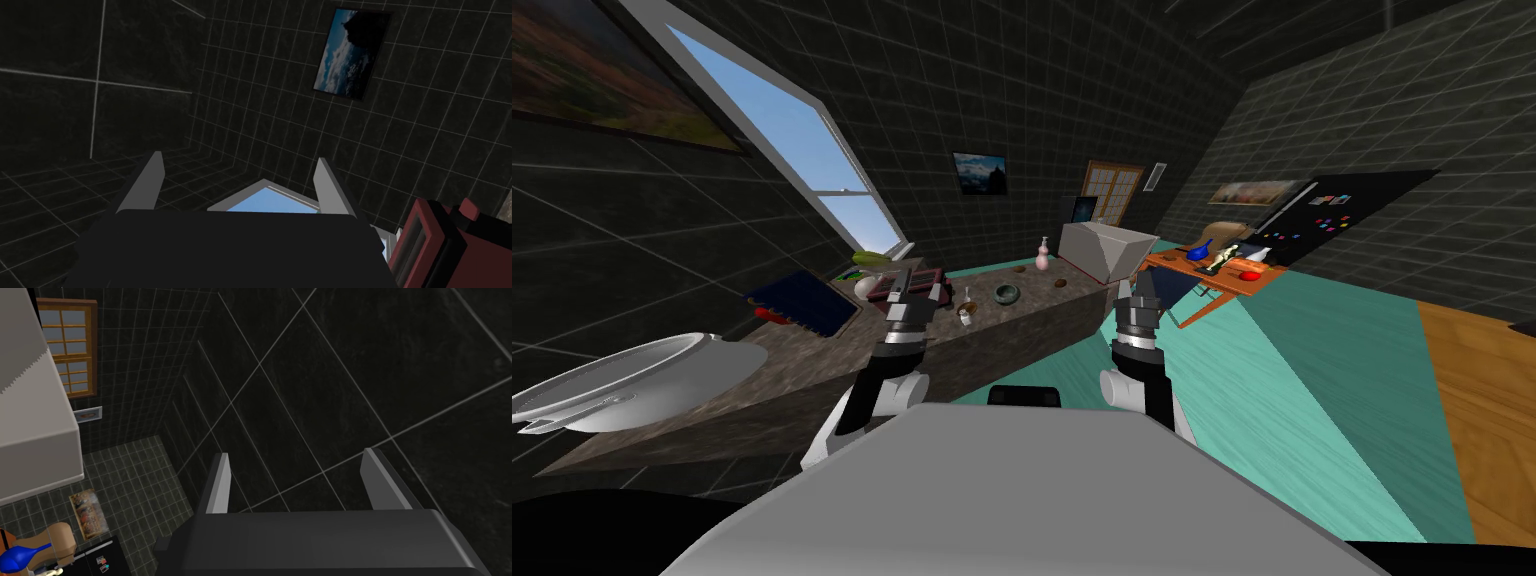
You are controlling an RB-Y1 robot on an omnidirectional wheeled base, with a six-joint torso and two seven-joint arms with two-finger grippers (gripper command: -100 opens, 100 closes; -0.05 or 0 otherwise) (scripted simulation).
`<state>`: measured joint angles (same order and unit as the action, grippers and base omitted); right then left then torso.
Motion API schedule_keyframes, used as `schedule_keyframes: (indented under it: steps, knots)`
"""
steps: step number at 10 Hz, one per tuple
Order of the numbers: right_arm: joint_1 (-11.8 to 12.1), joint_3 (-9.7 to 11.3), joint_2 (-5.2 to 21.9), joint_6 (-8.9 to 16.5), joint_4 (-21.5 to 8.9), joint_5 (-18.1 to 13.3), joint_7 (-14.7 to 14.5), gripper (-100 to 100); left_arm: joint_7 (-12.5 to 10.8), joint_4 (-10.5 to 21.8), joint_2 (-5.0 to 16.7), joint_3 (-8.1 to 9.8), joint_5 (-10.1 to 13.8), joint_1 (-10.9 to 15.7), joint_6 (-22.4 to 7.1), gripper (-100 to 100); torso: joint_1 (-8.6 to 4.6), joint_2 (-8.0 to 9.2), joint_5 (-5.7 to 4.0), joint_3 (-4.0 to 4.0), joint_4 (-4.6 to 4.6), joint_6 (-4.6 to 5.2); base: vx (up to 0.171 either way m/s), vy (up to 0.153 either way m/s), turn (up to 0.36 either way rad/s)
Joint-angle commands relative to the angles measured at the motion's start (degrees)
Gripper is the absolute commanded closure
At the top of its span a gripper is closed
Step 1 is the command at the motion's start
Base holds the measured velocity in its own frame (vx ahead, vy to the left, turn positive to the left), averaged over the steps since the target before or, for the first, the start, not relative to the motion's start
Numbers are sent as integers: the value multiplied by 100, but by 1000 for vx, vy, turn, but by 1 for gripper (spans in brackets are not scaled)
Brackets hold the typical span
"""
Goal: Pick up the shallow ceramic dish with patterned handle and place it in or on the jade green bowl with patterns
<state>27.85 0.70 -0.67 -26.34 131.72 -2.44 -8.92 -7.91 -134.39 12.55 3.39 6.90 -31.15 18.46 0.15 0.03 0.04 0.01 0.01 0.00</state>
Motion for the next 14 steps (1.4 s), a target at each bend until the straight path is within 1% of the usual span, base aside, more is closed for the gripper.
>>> schedule_keyframes:
  steps: [1, 2, 3, 4, 5, 6, 7, 8, 9, 10, 11, 12, 13, 14]
  knots:
    - [0, 0, 0, 0, 0, 0, 0, 0, -40, -18, 202, 49, 53, -21, -286, -100, 0, 0, 0, 0, 0, 0, -6, 40, 88]
    - [0, 0, 0, 0, 0, 0, 0, 0, -40, -18, 202, 49, 53, -21, -372, -100, 2, 1, 0, 0, 0, -1, -5, 29, 40]
    - [0, 0, 0, 0, 0, 0, 0, 0, -66, -20, 362, 78, 91, -34, -552, -100, -3, 0, -1, 0, 0, 0, -6, 37, 102]
    - [0, 0, 0, 0, 0, 0, 0, 0, -66, -20, 362, 78, 91, -34, -646, -100, -1, 1, 0, 1, 0, -2, -3, 27, 44]
    - [0, 0, 0, 0, 0, 0, 0, 0, -91, -22, 518, 108, 131, -48, -852, -100, -4, 0, -1, 0, 0, 1, -4, 32, 79]
    - [0, 0, 0, 0, 0, 0, 0, 0, -91, -22, 518, 108, 131, -48, -930, -100, -2, 0, -1, 0, 0, -1, -2, 30, 52]
    - [0, 0, 0, 0, 0, 0, 0, 0, -117, -25, 670, 140, 171, -63, -1110, -100, -4, 0, -1, 0, 0, 0, -5, 39, 96]
    - [0, 0, 0, 0, 0, 0, 0, 0, -117, -25, 670, 140, 171, -63, -1220, -100, -1, 0, 0, 0, 0, -1, -2, 33, 38]
    - [0, 0, 0, 0, 0, 0, 0, 0, -142, -28, 820, 172, 211, -77, -1406, -100, -3, 0, 0, 0, 0, 1, 2, 38, 86]
    - [0, 0, 0, 0, 0, 0, 0, 0, -142, -28, 820, 172, 211, -77, -1516, -100, 0, -1, 0, -1, 0, -1, 1, 32, 45]
    - [0, 0, 0, 0, 0, 0, 0, 0, -166, -31, 967, 205, 253, -92, -1723, -100, -3, -1, 0, -1, 0, 1, 0, 38, 81]
    - [0, 0, 0, 0, 0, 0, 0, 0, -166, -31, 967, 205, 253, -92, -1815, -100, -1, -1, 0, -1, 0, 0, 0, 30, 35]
    - [0, 0, 0, 0, 0, 0, 0, 0, -188, -31, 1113, 239, 296, -106, -2056, -100, -4, -1, 0, 0, 0, 1, -2, 37, 67]
    - [0, 0, 0, 0, 0, 0, 0, 0, -188, -31, 1113, 239, 296, -106, -2117, -100, -1, 0, 0, 0, 0, 0, -2, 28, 34]
